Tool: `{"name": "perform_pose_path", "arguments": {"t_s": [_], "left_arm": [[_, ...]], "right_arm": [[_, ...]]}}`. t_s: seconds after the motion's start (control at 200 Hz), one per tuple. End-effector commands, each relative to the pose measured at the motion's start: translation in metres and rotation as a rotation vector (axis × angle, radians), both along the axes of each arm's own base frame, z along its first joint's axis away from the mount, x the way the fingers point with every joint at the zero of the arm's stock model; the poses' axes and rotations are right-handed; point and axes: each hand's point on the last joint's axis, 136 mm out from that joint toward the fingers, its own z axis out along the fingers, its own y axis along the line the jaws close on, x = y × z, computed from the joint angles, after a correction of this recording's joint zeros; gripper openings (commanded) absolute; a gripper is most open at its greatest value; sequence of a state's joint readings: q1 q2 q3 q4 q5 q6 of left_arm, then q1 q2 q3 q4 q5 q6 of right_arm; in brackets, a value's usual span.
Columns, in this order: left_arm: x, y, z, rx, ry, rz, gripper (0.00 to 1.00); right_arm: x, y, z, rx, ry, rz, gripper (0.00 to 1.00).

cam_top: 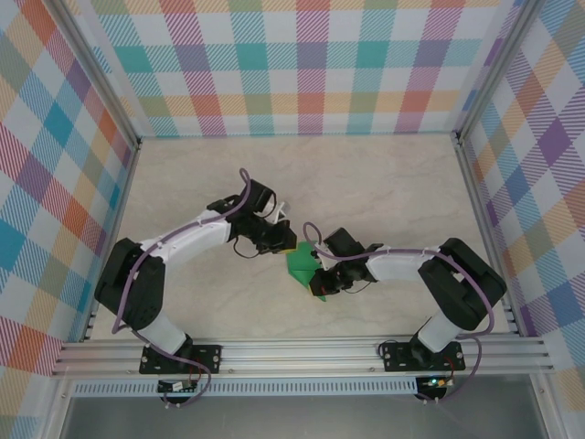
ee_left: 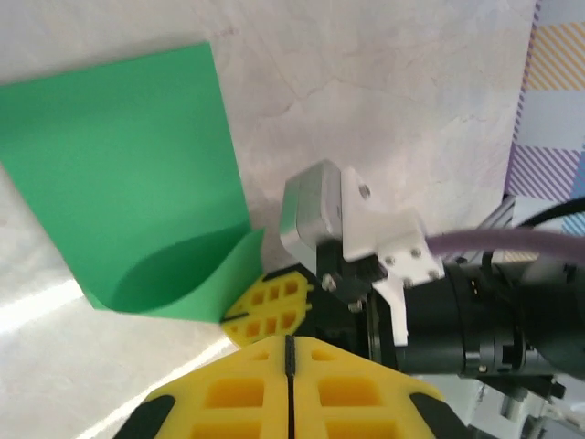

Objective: Fold a paper plane with a square sheet of paper (fold left side to right side)
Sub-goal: Third fold the triangle at the center of the table.

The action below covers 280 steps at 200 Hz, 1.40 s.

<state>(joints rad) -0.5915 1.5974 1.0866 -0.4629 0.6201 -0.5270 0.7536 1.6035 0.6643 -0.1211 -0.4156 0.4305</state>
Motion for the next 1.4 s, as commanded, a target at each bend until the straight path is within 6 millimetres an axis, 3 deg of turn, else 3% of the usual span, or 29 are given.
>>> {"name": "perform_pose_path", "arguments": {"t_s": [0.0,0.245,0.585,1.075,1.395], "left_arm": [[-0.024,-0.007,-0.019,-0.024,0.081,-0.023,0.02],[-0.036,-0.017,-0.046,-0.02,0.14,-0.014,0.0],[-0.04,-0.035,-0.067,-0.013,0.155,-0.052,0.0],[-0.049,-0.04,-0.091,0.015,0.193,-0.06,0.0],[-0.052,-0.027,-0.112,0.086,0.179,-0.058,0.0]], "right_arm": [[-0.023,-0.034,-0.035,-0.171,0.089,-0.01,0.0],[-0.021,-0.032,-0.032,-0.171,0.084,-0.005,0.0],[-0.019,-0.032,-0.032,-0.174,0.083,-0.004,0.0],[-0.019,-0.031,-0.033,-0.178,0.086,0.001,0.0],[-0.019,-0.032,-0.033,-0.183,0.087,0.0,0.0]]}}
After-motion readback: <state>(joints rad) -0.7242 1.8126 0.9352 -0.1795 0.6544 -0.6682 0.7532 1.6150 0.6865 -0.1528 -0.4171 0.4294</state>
